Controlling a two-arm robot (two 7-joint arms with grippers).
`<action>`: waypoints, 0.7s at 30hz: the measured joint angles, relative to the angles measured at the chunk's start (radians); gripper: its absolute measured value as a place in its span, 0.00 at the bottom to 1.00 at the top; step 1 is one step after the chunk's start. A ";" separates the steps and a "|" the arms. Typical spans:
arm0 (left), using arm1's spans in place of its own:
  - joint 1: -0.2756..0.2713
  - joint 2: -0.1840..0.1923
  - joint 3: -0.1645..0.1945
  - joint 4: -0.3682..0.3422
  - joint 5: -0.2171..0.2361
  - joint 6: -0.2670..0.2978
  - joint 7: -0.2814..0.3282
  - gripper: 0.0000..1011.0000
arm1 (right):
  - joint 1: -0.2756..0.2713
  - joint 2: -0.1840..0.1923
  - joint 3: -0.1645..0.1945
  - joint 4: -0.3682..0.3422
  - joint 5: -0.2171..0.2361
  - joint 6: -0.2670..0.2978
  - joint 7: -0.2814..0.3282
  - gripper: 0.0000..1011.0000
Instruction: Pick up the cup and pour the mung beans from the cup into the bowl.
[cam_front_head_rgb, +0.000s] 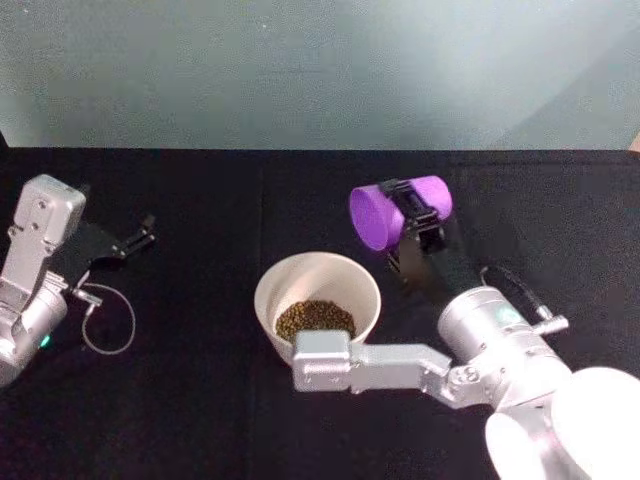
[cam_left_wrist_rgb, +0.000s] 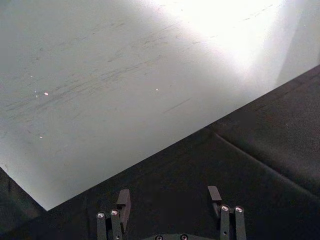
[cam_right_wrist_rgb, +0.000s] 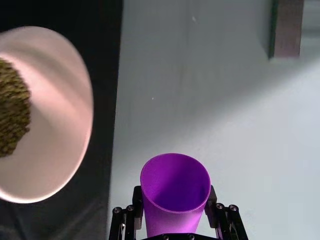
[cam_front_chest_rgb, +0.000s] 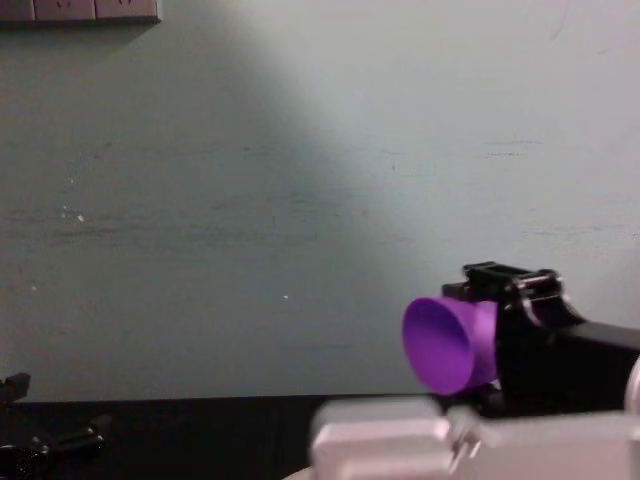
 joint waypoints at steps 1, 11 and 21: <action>0.000 0.000 0.000 0.000 0.000 0.000 0.000 0.99 | -0.006 -0.006 0.017 0.004 0.029 -0.007 -0.010 0.72; 0.000 0.000 0.000 0.000 0.000 0.000 0.000 0.99 | -0.058 -0.072 0.215 0.041 0.401 -0.115 -0.041 0.72; 0.000 0.000 0.000 0.000 0.000 0.000 0.000 0.99 | -0.084 -0.138 0.388 0.115 0.798 -0.229 -0.008 0.72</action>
